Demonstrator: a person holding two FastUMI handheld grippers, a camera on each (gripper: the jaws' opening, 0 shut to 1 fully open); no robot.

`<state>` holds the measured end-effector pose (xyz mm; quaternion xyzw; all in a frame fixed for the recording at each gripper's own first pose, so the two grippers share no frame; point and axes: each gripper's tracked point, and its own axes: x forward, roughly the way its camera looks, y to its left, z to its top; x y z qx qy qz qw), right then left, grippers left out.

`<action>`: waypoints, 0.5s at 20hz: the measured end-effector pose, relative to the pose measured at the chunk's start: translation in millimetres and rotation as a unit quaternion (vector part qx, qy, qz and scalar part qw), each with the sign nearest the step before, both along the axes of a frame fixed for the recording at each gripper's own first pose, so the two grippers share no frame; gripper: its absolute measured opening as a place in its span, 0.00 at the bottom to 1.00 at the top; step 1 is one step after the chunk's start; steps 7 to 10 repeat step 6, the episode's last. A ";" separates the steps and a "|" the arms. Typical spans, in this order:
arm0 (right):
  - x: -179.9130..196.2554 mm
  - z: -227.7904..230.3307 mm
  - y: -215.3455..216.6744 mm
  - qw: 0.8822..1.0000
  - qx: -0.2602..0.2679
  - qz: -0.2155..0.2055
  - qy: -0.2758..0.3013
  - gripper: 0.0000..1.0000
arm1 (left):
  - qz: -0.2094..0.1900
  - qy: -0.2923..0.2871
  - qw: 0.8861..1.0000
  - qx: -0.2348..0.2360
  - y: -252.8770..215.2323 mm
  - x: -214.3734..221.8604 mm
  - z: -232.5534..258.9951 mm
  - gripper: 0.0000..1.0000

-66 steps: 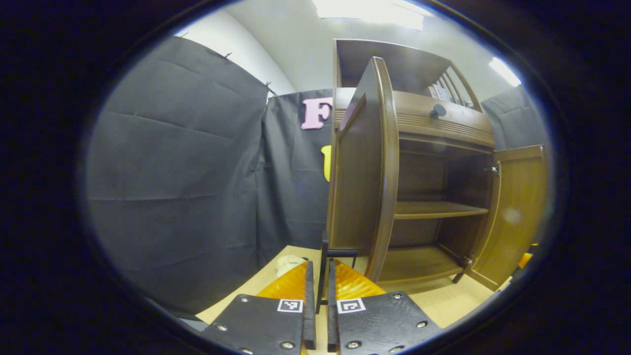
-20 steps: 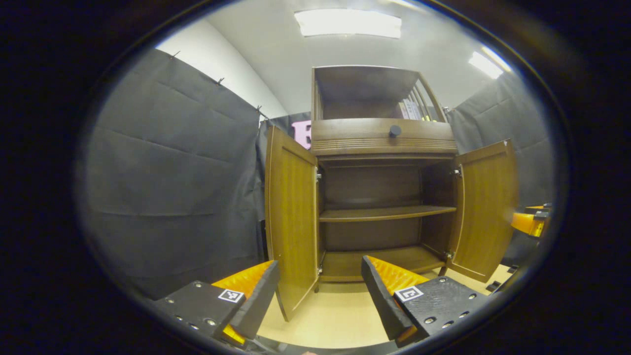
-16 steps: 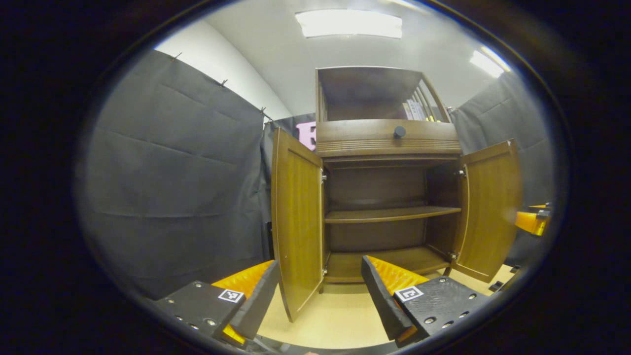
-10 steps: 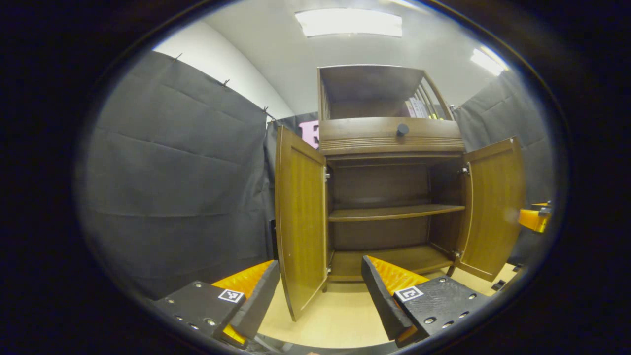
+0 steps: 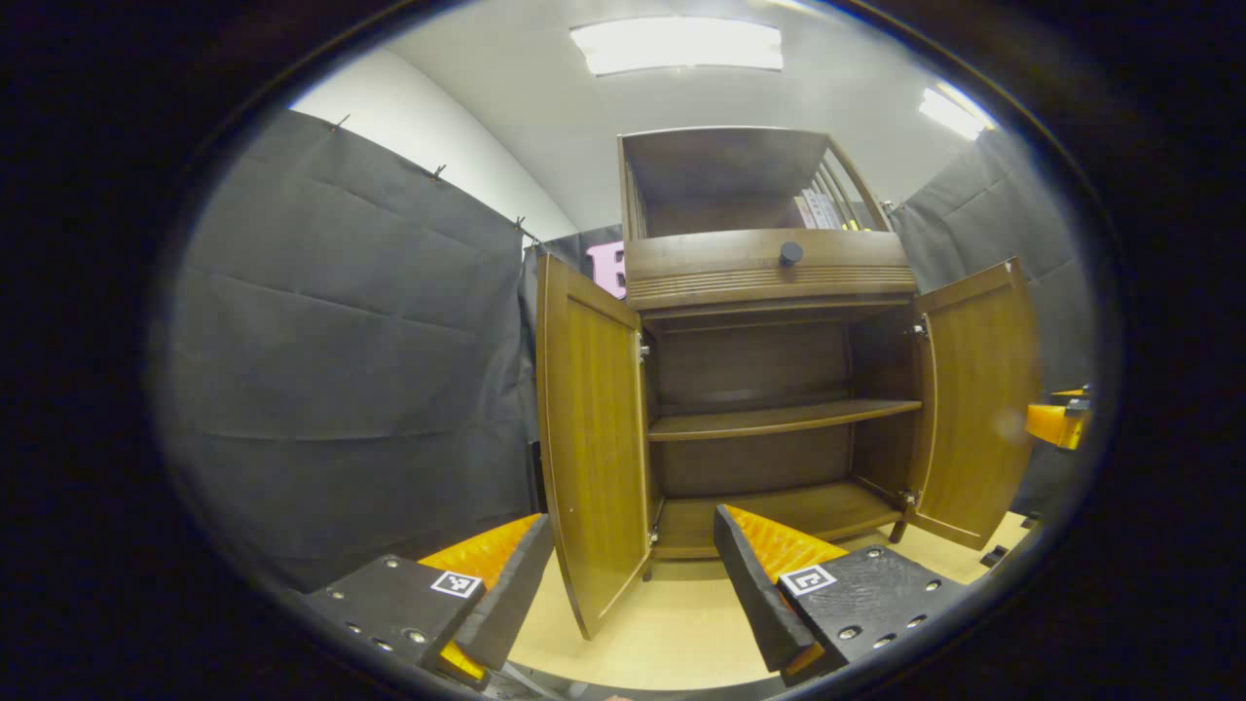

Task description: Open the right door of the double-door shoe cabinet with the right hand, and open the left door with the left hand.

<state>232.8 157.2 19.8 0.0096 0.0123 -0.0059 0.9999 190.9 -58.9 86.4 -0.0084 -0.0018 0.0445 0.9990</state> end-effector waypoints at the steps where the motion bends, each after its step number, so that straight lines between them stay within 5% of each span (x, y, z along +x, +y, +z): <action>1: 0.0 0.7 -0.3 1.000 -0.001 -0.001 0.000 0.94 | 0.000 0.000 1.000 -0.001 -0.4 -0.6 -0.7 1.00; 4: 1.0 0.3 0.7 1.000 0.001 -0.003 0.000 0.94 | 0.001 -0.001 1.000 -0.001 0.9 1.4 0.2 0.95; 10: 0.6 1.7 1.7 1.000 -0.003 -0.002 -0.002 0.94 | 0.002 -0.003 1.000 0.001 3.1 1.5 1.1 1.00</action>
